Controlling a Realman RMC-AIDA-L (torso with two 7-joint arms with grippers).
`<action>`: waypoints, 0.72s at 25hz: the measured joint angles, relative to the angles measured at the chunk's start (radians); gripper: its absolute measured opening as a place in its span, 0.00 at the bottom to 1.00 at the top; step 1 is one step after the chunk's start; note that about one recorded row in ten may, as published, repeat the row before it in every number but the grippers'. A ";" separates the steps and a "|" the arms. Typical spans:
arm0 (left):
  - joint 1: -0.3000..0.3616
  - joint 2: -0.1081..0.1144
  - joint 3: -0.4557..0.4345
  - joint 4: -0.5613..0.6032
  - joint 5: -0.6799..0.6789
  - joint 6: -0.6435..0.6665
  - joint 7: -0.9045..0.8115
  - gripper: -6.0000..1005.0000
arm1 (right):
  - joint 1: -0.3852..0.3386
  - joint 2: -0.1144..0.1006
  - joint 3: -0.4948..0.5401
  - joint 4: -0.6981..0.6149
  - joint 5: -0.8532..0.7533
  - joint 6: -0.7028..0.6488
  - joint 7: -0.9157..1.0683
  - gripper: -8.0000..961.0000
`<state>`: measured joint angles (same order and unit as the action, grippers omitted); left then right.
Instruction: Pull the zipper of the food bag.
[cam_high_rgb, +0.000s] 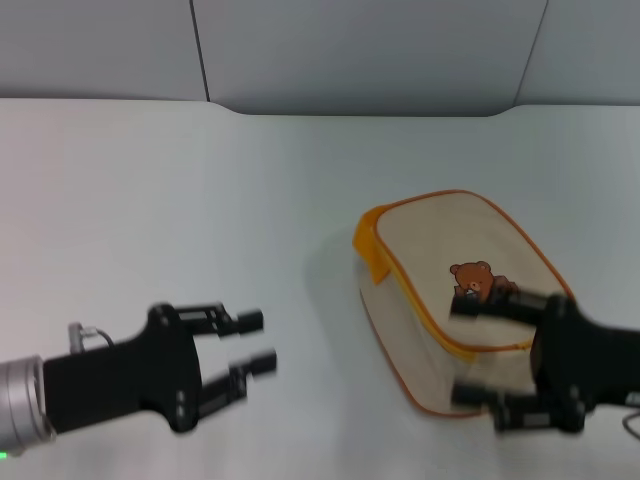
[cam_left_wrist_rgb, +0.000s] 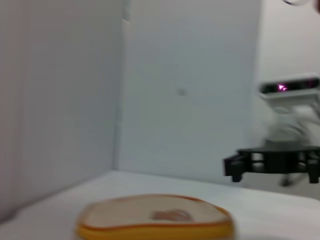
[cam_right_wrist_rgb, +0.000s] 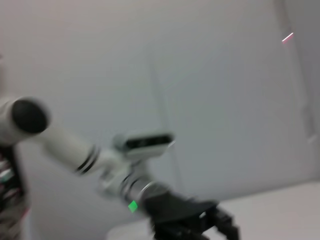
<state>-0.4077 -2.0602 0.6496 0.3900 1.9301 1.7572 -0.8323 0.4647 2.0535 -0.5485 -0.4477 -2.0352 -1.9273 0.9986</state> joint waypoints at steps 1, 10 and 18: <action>0.000 0.000 0.018 0.008 0.008 0.007 -0.003 0.30 | 0.005 0.001 -0.028 -0.021 -0.013 -0.007 0.019 0.84; 0.000 -0.006 0.055 0.034 0.021 0.020 -0.008 0.62 | 0.013 0.013 -0.124 -0.079 -0.031 0.007 0.069 0.88; -0.005 -0.006 0.055 0.035 0.021 0.022 -0.002 0.80 | 0.007 0.014 -0.119 -0.080 -0.031 0.007 0.063 0.88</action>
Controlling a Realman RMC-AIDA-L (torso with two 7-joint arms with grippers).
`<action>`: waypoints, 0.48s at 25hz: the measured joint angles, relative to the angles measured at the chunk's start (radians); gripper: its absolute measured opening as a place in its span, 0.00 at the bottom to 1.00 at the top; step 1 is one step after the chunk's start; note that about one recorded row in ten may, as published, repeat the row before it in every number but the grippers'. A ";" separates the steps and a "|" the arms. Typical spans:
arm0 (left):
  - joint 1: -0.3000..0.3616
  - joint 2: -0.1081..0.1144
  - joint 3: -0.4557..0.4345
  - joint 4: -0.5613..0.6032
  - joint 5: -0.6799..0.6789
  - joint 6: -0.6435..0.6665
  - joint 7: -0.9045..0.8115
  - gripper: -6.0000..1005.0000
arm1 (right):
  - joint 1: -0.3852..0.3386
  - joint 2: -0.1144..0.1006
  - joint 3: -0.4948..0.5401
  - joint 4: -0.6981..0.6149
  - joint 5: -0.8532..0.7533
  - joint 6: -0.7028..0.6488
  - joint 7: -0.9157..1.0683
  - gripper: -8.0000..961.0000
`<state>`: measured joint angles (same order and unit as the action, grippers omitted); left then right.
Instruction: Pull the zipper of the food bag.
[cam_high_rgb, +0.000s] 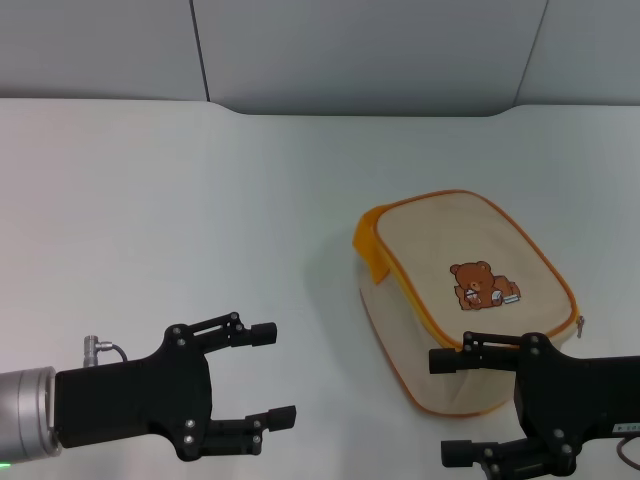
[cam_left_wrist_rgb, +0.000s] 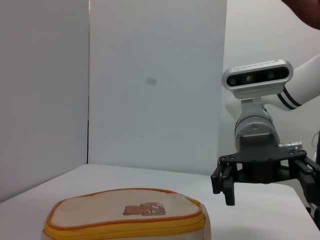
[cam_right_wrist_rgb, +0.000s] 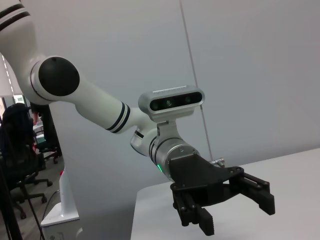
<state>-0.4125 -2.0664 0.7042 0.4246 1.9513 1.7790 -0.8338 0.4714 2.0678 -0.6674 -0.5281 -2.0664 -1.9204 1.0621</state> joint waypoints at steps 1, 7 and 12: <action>0.000 0.000 0.000 0.000 0.000 0.000 0.000 0.81 | 0.000 0.000 0.000 0.000 0.000 0.000 0.000 0.88; 0.004 -0.001 0.005 0.000 0.000 0.014 0.003 0.83 | -0.007 0.005 0.000 -0.003 0.000 0.000 -0.031 0.88; 0.007 -0.001 0.009 0.000 0.000 0.016 0.004 0.83 | -0.009 0.009 -0.001 -0.011 0.000 0.001 -0.056 0.88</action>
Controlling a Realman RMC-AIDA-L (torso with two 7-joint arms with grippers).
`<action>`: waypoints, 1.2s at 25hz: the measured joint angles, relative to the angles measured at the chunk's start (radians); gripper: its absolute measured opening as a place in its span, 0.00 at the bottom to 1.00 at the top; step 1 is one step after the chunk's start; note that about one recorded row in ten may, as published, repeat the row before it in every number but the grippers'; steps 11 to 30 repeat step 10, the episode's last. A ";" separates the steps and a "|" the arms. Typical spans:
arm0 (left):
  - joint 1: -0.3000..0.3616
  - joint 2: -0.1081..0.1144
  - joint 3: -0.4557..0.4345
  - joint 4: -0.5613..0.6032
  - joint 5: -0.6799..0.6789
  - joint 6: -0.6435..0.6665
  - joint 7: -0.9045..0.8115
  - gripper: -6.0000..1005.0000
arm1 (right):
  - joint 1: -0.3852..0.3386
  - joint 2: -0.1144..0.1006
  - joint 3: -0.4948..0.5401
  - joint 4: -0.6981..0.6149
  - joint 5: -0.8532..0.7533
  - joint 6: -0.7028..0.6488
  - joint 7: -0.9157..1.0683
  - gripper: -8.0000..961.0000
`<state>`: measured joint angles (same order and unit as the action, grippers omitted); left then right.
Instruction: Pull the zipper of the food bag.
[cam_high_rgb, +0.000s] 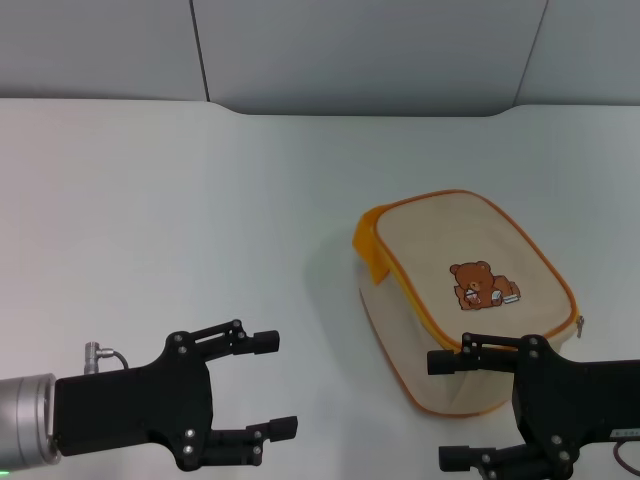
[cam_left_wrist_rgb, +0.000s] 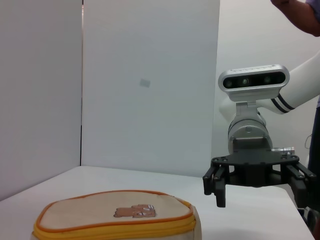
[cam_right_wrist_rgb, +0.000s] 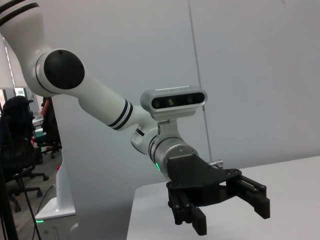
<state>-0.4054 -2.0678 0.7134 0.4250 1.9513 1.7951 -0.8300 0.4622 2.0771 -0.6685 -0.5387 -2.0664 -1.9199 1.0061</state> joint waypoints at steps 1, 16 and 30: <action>0.001 0.000 0.000 0.000 0.000 0.000 0.000 0.83 | 0.000 0.000 0.000 0.000 0.000 0.002 0.000 0.88; 0.009 -0.002 -0.005 -0.004 -0.006 0.000 0.024 0.83 | -0.020 0.002 0.004 0.000 0.010 0.013 -0.025 0.88; 0.009 -0.002 -0.005 -0.004 -0.006 0.000 0.024 0.83 | -0.020 0.002 0.004 0.000 0.010 0.013 -0.025 0.88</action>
